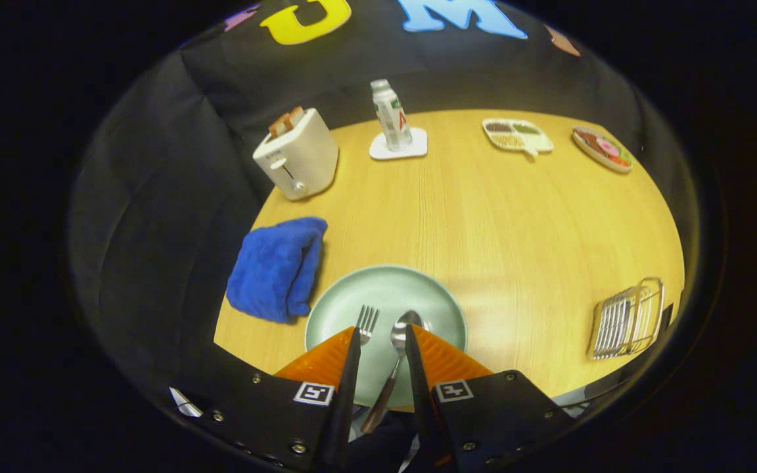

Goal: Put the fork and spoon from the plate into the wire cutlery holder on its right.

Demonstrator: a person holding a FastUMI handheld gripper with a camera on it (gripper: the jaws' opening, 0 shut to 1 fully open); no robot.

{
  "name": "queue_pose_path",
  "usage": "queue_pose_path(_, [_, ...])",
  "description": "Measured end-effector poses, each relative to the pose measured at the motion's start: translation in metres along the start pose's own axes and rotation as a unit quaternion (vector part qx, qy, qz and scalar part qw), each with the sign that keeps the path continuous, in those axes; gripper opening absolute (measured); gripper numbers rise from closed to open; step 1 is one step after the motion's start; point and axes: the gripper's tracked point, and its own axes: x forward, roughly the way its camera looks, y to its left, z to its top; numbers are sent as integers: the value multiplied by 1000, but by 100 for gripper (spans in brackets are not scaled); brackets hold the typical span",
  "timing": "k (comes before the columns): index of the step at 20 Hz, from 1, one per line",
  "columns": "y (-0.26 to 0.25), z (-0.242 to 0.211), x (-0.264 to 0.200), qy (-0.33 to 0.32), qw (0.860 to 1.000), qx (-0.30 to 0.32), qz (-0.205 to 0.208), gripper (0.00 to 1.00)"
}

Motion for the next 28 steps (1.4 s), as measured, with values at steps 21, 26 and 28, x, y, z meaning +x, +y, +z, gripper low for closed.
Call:
queue_pose_path(21, [-17,-67,44,162,982,92,-10,1])
queue_pose_path(26, [-18,-32,23,113,985,125,16,1])
queue_pose_path(28, [-25,-16,11,88,987,133,16,1])
